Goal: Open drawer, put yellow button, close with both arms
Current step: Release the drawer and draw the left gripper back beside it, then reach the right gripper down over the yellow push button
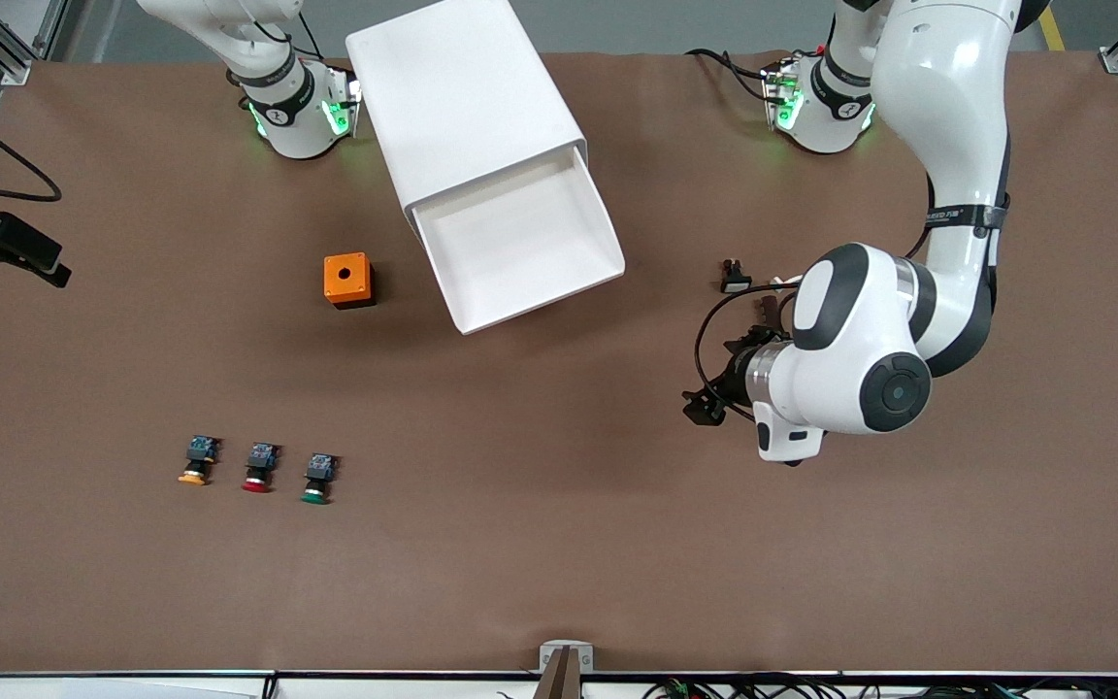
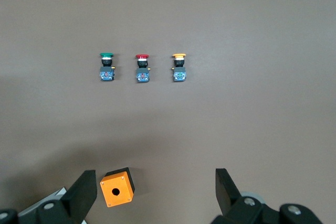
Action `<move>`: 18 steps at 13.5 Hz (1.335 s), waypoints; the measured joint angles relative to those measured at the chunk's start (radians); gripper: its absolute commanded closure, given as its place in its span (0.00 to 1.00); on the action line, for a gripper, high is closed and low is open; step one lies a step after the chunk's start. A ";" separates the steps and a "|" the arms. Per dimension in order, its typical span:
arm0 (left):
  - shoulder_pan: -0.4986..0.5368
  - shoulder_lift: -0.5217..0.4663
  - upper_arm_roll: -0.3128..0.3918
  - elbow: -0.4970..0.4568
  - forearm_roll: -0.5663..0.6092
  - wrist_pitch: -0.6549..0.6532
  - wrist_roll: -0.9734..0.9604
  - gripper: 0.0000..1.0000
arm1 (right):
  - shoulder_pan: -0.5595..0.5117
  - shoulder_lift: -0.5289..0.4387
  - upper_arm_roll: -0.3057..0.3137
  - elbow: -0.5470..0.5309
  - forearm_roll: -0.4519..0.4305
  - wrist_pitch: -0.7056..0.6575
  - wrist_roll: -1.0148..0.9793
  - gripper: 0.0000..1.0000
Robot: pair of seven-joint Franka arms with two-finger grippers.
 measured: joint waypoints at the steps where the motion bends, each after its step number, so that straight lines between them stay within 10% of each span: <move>1: -0.005 0.000 0.000 0.000 0.001 0.004 0.024 0.00 | 0.000 0.000 0.000 0.000 0.000 0.001 0.000 0.00; 18: -0.122 0.004 0.002 -0.006 0.150 0.127 0.047 0.00 | 0.000 0.029 -0.002 -0.010 0.000 0.073 -0.004 0.00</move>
